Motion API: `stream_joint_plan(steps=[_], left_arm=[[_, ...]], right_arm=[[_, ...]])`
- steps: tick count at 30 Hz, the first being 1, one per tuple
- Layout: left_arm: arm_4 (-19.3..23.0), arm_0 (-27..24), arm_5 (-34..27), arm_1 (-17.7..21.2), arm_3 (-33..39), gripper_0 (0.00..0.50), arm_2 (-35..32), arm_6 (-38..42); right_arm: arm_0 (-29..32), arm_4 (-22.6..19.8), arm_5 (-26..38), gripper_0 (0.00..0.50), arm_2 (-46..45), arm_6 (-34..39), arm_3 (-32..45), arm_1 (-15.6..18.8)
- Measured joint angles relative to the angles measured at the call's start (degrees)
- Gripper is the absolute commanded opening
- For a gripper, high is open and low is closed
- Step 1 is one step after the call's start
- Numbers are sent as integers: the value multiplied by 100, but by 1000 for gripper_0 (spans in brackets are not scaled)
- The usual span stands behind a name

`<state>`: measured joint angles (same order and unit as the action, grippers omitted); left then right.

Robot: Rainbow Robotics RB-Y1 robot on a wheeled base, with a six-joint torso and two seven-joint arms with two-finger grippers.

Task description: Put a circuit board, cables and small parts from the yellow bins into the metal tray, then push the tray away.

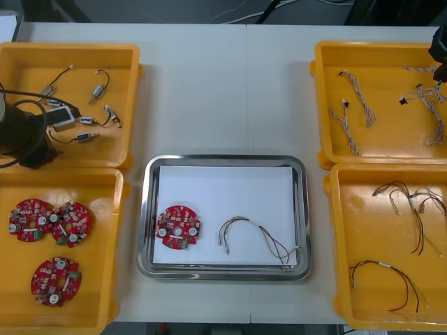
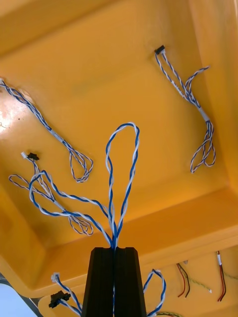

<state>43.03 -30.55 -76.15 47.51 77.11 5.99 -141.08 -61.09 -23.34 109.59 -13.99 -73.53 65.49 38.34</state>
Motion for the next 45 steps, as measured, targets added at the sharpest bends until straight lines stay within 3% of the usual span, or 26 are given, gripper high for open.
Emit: stream_joint_plan(steps=[8, 11, 12, 13, 15, 22, 33, 39, 45], left_arm=[[-33, 1, 25, -9, 0, 276, 0, 0], [-43, 6, 61, -11, 1, 203, 0, 0], [-43, 8, 77, -11, 1, 144, 0, 0], [-44, 10, 86, -11, 2, 118, 0, 0], [-48, 11, 96, -11, 3, 2, 0, 0], [-59, 11, 104, -14, 6, 0, 0, 0], [-53, 11, 81, -16, 23, 0, -23, 0], [-42, 14, -437, -72, 171, 0, -332, 0], [44, 20, -1078, -81, 591, 0, -817, 0]], right_arm=[[701, -12, 3, 0, -1, 71, 1235, 0], [930, -48, 5, 0, -14, 108, 1551, 0], [1004, -79, 5, 0, -35, 108, 1655, 0], [1075, -108, 6, 0, -59, 109, 1757, 0], [1208, -195, 10, 0, -112, 114, 1957, 0], [1698, -773, 18, 0, -345, 476, 2543, 0], [2306, -1310, 19, 0, -472, 526, 3327, 0], [2632, -1822, 20, 0, -472, 1318, 3791, 0], [3130, -2239, 21, 0, -472, 1588, 4547, 0]])
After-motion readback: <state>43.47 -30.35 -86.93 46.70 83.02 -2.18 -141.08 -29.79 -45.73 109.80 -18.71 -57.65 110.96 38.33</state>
